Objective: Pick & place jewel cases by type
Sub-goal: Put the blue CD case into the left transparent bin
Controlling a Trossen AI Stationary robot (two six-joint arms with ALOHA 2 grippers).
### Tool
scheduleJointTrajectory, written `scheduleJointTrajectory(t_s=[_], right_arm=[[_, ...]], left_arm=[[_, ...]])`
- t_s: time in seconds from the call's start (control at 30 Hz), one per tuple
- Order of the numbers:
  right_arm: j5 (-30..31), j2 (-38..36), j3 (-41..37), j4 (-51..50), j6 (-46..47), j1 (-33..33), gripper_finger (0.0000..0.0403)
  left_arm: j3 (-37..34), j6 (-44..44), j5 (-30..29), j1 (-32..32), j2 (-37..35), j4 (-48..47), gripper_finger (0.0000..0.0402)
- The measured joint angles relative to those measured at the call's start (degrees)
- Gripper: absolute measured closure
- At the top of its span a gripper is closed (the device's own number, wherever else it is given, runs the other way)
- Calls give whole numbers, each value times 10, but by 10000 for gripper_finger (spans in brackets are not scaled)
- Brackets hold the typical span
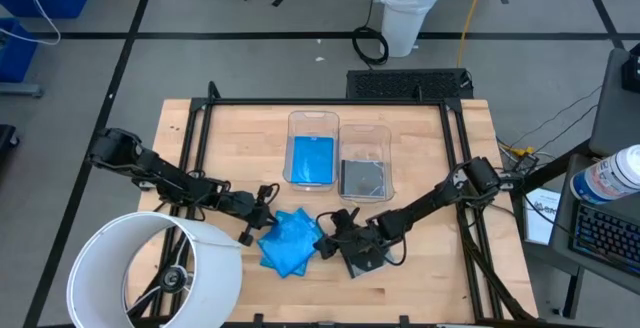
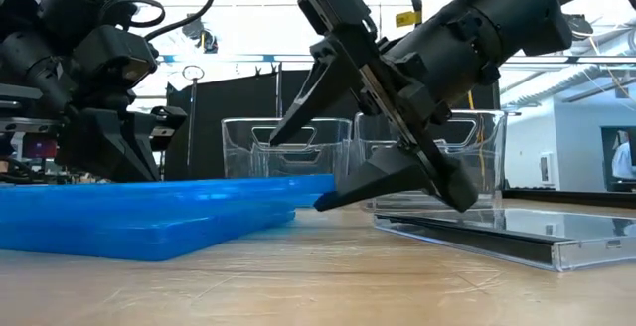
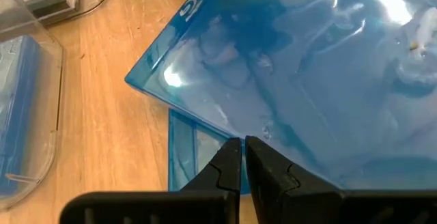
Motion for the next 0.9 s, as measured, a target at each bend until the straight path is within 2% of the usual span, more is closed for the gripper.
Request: scheduleJointTrajectory(t_s=[0.3,0.53,0.7,0.8,0.9], right_arm=[[1,0,0,24,-31,-2,152],[2,0,0,9,-34,-2,183],[1,0,0,8,-40,-2,199],[1,0,0,8,-44,-2,202],[1,0,0,8,-44,-2,202]], left_arm=[[0,-2,1,0,0,1,371],[0,21,-35,0,-33,-11,371],[0,25,-50,0,-116,-125,371],[0,-16,-36,-2,-157,-208,371],[0,-59,-11,-15,-167,-250,371]])
